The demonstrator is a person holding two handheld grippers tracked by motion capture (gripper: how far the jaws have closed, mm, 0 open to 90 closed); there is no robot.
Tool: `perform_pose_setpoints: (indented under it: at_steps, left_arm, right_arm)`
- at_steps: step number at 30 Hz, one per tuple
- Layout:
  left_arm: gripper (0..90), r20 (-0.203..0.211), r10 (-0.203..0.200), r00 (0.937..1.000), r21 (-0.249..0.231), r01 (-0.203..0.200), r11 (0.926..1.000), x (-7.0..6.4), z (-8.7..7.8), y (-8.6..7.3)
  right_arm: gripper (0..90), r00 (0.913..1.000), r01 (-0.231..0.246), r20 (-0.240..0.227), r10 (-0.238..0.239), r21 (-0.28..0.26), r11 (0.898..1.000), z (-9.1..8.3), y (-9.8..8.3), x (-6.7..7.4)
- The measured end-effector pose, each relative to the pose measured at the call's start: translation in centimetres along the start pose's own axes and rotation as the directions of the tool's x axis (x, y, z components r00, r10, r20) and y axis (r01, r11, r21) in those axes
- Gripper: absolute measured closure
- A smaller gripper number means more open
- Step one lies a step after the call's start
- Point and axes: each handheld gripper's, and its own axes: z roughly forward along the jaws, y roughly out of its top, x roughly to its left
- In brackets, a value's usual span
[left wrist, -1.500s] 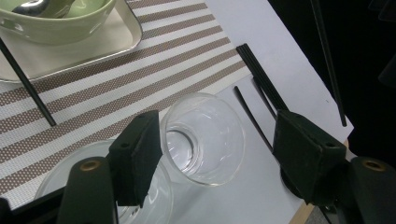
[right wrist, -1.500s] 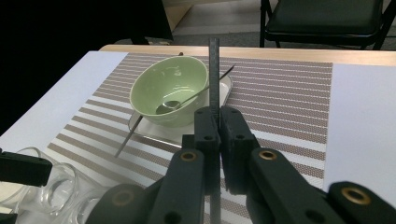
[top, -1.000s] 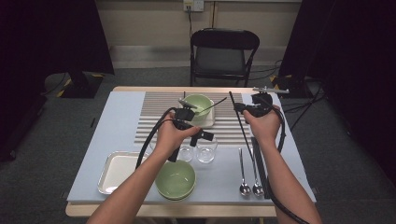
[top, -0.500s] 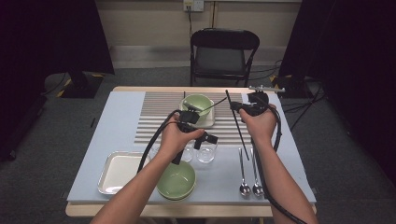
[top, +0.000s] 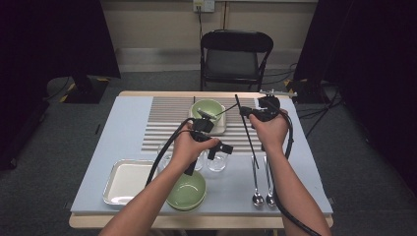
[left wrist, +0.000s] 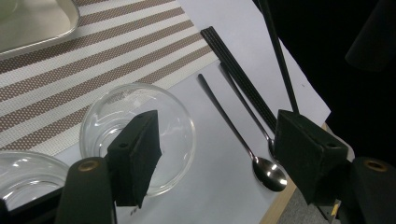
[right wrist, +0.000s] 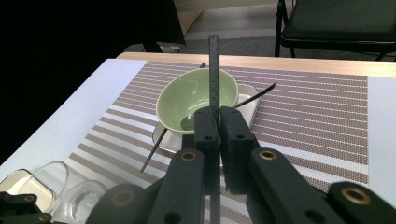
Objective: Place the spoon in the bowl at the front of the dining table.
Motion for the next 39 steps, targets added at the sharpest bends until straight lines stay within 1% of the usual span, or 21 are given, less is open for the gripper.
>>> perform_pose_setpoints:
  at_steps: [7, 8, 10, 12, 13, 15, 18, 23, 26, 28, 29, 32, 35, 39]
  left_arm:
    - [31.5, 0.018, -0.004, 0.9998, 0.000, 0.004, 1.0000, -0.5, 0.7, 0.0]
    - [31.5, 0.022, 0.003, 0.9998, 0.003, -0.003, 1.0000, -0.4, 0.7, 0.0]
    - [31.5, 0.022, -0.005, 0.9998, 0.001, 0.005, 1.0000, -0.6, 0.9, 0.0]
    - [31.6, 0.029, 0.002, 0.9996, 0.004, -0.003, 1.0000, -0.6, 1.1, 0.0]
    - [31.6, 0.030, -0.006, 0.9995, 0.003, 0.006, 1.0000, -0.8, 1.3, -0.1]
    - [31.6, 0.033, -0.004, 0.9995, 0.002, 0.004, 1.0000, -0.8, 1.5, -0.1]
    - [31.7, 0.030, -0.001, 0.9995, 0.009, 0.001, 1.0000, -0.8, 1.7, -0.1]
    - [32.3, 0.032, -0.005, 0.9995, 0.005, 0.005, 1.0000, -1.1, 2.1, -0.2]
    - [32.8, 0.039, -0.004, 0.9992, 0.010, 0.004, 0.9999, -1.2, 2.4, -0.2]
    - [33.2, 0.036, -0.014, 0.9992, 0.009, 0.014, 0.9999, -1.2, 2.6, -0.3]
    - [33.7, 0.033, -0.007, 0.9994, 0.014, 0.006, 0.9999, -1.2, 2.6, -0.3]
    - [34.2, 0.032, -0.016, 0.9994, 0.007, 0.016, 0.9999, -1.3, 2.9, -0.3]
    - [35.3, 0.045, -0.017, 0.9988, 0.001, 0.017, 0.9999, -1.4, 3.0, -0.3]
    - [36.6, 0.059, -0.015, 0.9982, 0.005, 0.015, 0.9999, -1.5, 3.1, -0.3]
  right_arm:
    - [86.5, 0.9999, 0.007, -0.008, -0.007, 0.001, 1.000, 0.1, 0.3, 0.6]
    - [86.5, 0.9999, 0.008, -0.010, -0.008, -0.003, 1.000, 0.1, 0.3, 0.7]
    - [86.5, 0.9999, 0.009, -0.011, -0.009, -0.004, 1.000, 0.1, 0.4, 0.8]
    - [86.5, 0.9999, 0.008, -0.015, -0.008, -0.004, 1.000, 0.1, 0.5, 0.9]
    - [86.5, 0.9998, 0.009, -0.015, -0.009, -0.005, 1.000, 0.0, 0.5, 1.0]
    - [86.5, 0.9998, 0.011, -0.015, -0.011, -0.008, 1.000, 0.0, 0.5, 1.1]
    - [86.5, 0.9998, 0.009, -0.020, -0.009, -0.006, 1.000, 0.0, 0.6, 1.2]
    - [86.5, 0.9996, 0.010, -0.026, -0.010, -0.005, 1.000, 0.1, 0.7, 1.4]
    - [86.5, 0.9995, 0.011, -0.031, -0.012, -0.008, 1.000, 0.1, 0.8, 1.6]
    - [86.5, 0.9995, 0.013, -0.029, -0.013, -0.010, 1.000, 0.1, 0.8, 1.7]
    - [86.5, 0.9994, 0.011, -0.032, -0.011, -0.011, 1.000, 0.0, 0.9, 1.7]
    - [86.5, 0.9994, 0.009, -0.033, -0.010, -0.009, 1.000, 0.0, 0.9, 1.8]
    - [86.5, 0.9994, 0.006, -0.033, -0.006, -0.007, 1.000, 0.1, 0.8, 1.7]
    - [86.4, 0.9995, 0.005, -0.030, -0.005, -0.008, 1.000, 0.2, 0.8, 1.7]
